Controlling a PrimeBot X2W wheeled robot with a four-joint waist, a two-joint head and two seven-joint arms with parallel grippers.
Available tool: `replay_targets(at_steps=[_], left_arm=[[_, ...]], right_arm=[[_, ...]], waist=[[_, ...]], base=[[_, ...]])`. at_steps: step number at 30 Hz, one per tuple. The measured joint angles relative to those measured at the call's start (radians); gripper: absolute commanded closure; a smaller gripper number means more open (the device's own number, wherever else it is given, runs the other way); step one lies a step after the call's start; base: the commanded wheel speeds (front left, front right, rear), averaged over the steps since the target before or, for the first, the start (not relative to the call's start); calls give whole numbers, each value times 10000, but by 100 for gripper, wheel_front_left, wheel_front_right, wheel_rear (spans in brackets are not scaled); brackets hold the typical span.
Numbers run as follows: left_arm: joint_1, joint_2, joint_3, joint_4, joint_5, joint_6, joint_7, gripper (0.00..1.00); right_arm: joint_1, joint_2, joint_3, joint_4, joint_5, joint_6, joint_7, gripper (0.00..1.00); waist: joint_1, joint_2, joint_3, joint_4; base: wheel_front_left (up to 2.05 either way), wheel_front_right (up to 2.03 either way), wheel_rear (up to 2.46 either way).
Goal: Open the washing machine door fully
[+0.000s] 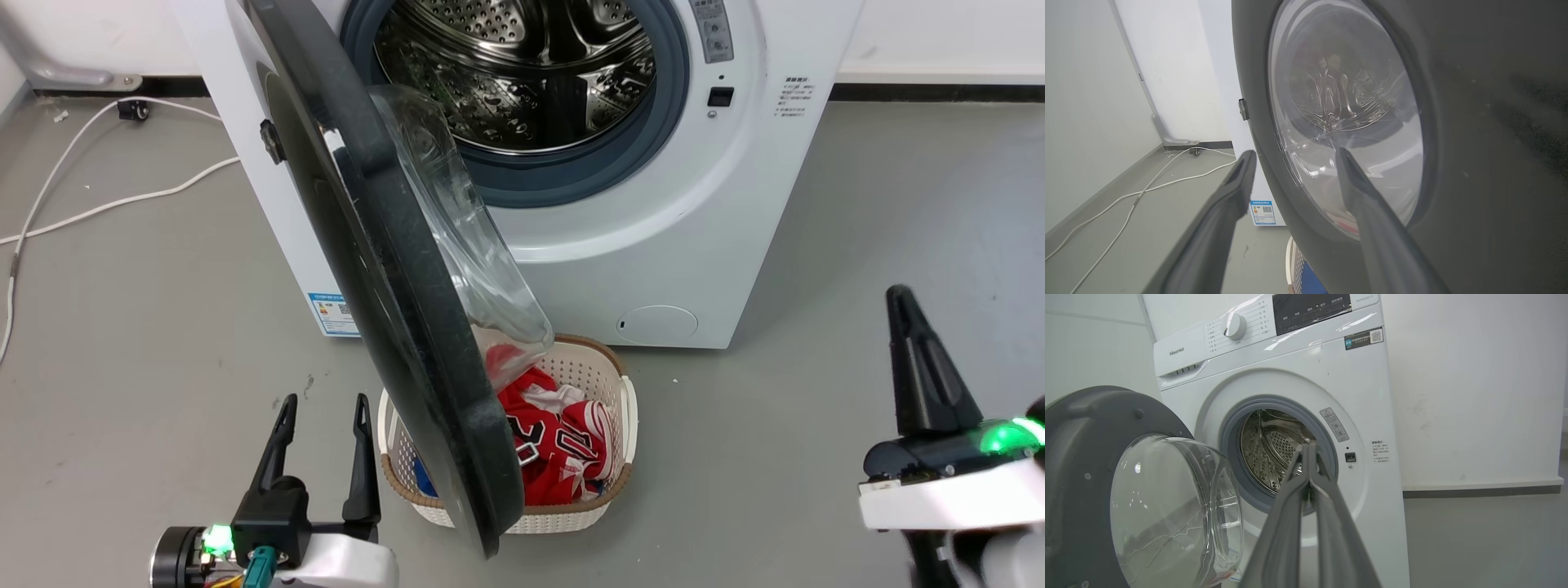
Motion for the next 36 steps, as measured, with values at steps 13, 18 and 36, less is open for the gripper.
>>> replay_targets(at_steps=[13, 18, 36], left_arm=[[247, -4, -50, 38, 75, -23, 0, 0], [377, -4, -42, 21, 88, -23, 0, 0], [666, -2, -29, -113, 100, -19, 0, 0]], right_arm=[[1839, 1505, -882, -259, -4036, 10, 2, 100], [2311, 1615, -1118, 196, -3950, 10, 2, 0], [2709, 1628, -1175, 485, -3442, 8, 2, 0]], waist=[[1, 0, -402, 26], [1, 0, -572, 35], [1, 0, -827, 5]], base=[[0, 0, 0], [0, 0, 0], [0, 0, 0]])
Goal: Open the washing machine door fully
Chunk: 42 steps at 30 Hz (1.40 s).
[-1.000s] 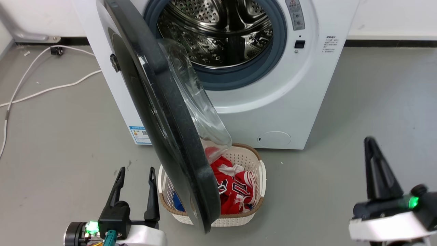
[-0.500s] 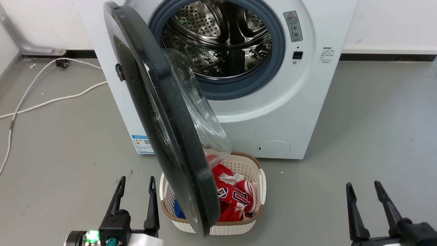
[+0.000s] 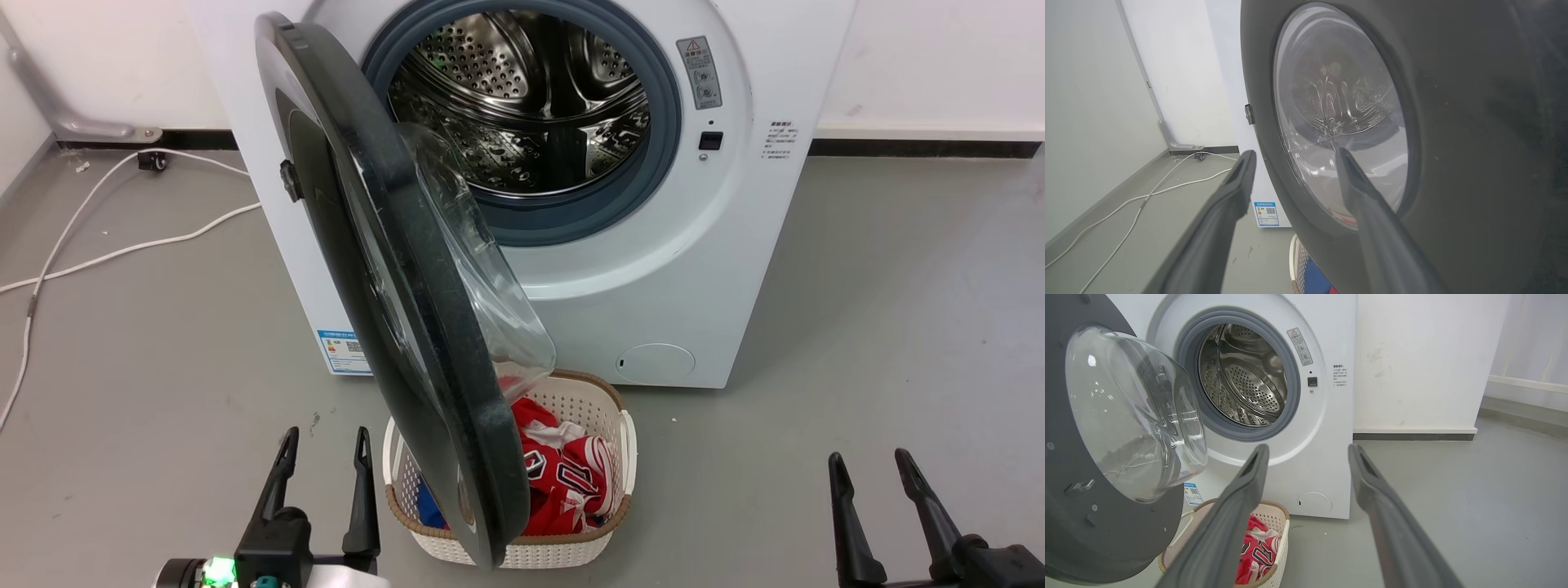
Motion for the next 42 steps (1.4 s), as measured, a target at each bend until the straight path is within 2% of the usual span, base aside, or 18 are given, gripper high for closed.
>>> replay_targets(at_steps=[7, 8, 9, 10, 15, 26, 35, 42], left_arm=[[3, 2, 65, -2, -90, 79, 0, 0], [1, 0, 73, 0, -113, 56, 0, 28], [-9, -2, 86, -59, -109, 31, 0, 73], [-45, 2, 111, -104, -107, 19, 0, 100], [-399, 36, 410, -330, -161, -6, 0, 100], [-2245, 328, 1124, -2063, -169, -307, -2, 100], [-3172, 140, 96, -3586, -117, -631, -2, 100], [-3592, 42, -1365, -4149, -234, -938, -4, 100]], right_arm=[[-3, 0, 17, -38, -2, 0, 0, 0], [-4, 0, 23, -48, -2, 0, 0, 0], [-5, 0, 27, -56, -4, 0, 0, 0], [-8, 0, 38, -61, -4, 0, 0, 0], [-22, 2, 52, -109, -4, 0, 0, 0], [-177, 2, 27, -169, -8, 0, 0, 0], [-240, 4, 98, -182, -71, 0, 0, 0], [-348, 4, 127, -203, -138, 0, 0, 0]], waist=[[1, 0, -23, 5], [1, 0, -22, 18], [1, 0, -17, 31], [0, 0, -14, 43], [1, 0, 24, 96], [1, 0, 186, 83], [2, 0, 313, -25], [2, 0, 376, 12]], base=[[0, 0, 0], [0, 0, 0], [0, 0, 0], [0, 0, 0], [0, 0, 0], [0, 0, 0], [0, 0, 0], [0, 0, 0]])
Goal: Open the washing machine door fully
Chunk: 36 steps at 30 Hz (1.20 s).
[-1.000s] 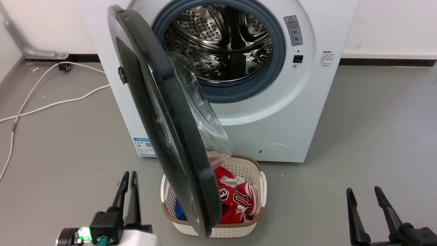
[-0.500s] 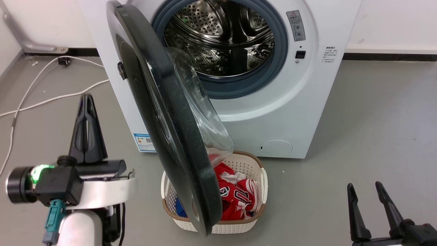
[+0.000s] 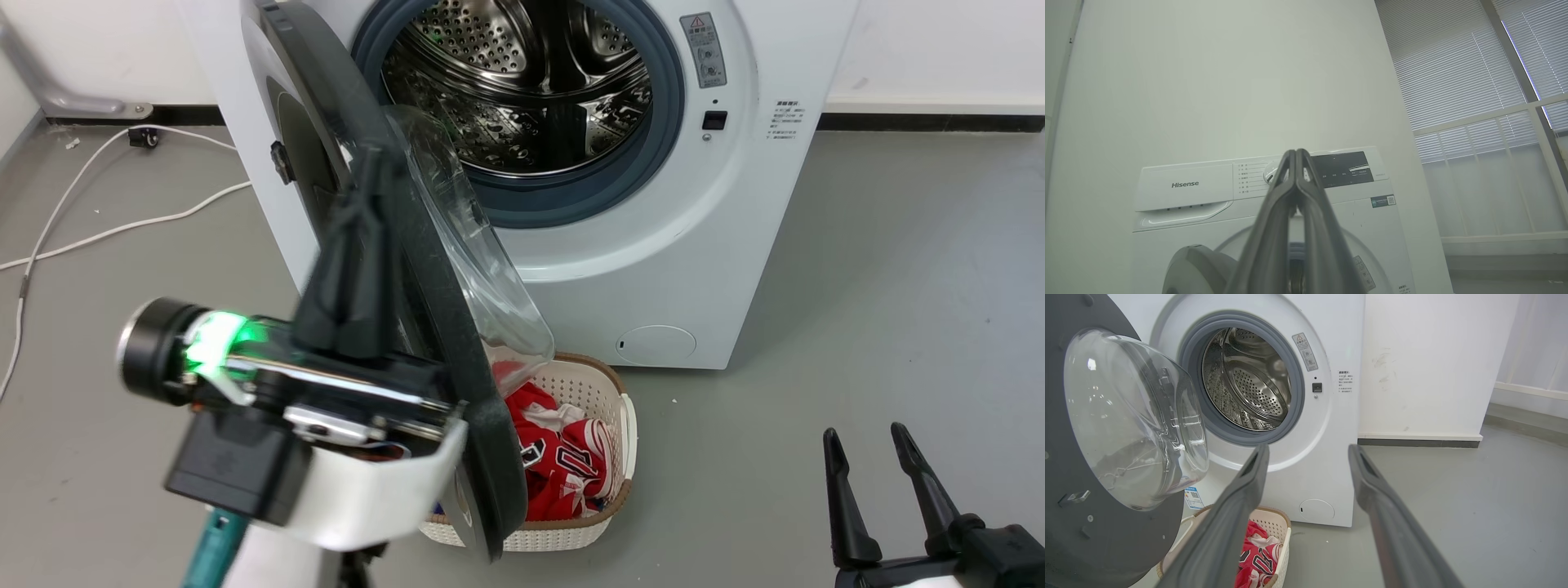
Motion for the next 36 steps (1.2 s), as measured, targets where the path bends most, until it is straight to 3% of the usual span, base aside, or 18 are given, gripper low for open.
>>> replay_targets(at_steps=[10, 23, 36], left_arm=[[-251, -36, -2291, -117, -148, -209, 0, 100], [166, -40, -4495, 665, -451, -305, 0, 100], [1215, -40, -4924, 1910, -516, -499, 0, 100]], right_arm=[[-46, 0, 123, 13, -29, 0, 0, 0], [-58, 0, 209, 113, -65, 0, 0, 0], [-66, 0, 255, 207, -92, 0, 0, 0]], waist=[[-1, 0, 50, 85], [-1, 0, 140, 202], [0, 0, 255, 384]], base=[[0, 0, 0], [0, 0, 0], [0, 0, 0]])
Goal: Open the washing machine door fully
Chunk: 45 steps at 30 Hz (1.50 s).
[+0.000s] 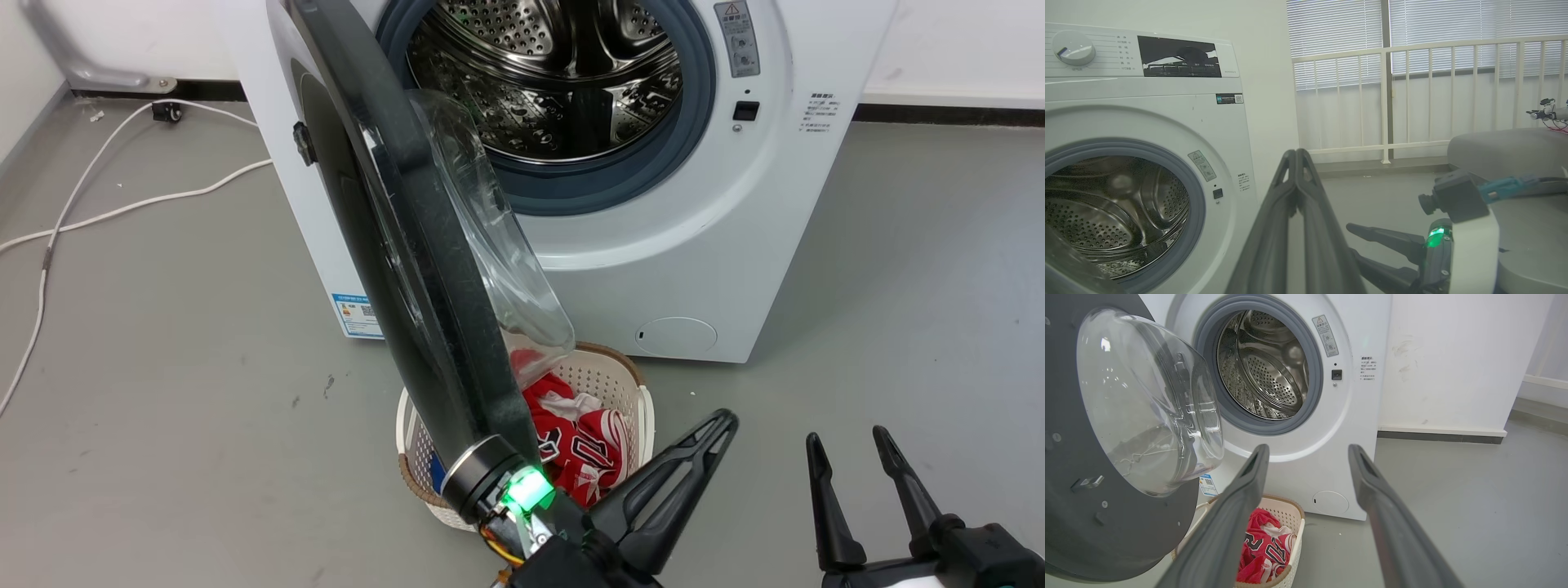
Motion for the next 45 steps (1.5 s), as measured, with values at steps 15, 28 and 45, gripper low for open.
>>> replay_targets(at_steps=[15, 28, 45], left_arm=[[930, 94, 836, 1724, -61, -240, 2, 100], [1013, 10, 2278, 2451, -138, -111, 2, 100], [1818, -23, 3465, 1774, 15, 25, -8, 100]], right_arm=[[-201, 0, 109, 102, -82, 0, 0, 0], [-206, 0, 15, 169, -84, 0, 0, 0], [-80, 2, -117, 234, 15, 0, 0, 0]], waist=[[0, 0, 179, 59], [0, 0, 293, 207], [-1, 0, 260, 1555]], base=[[0, 0, 0], [0, 0, 0], [0, 0, 0]])
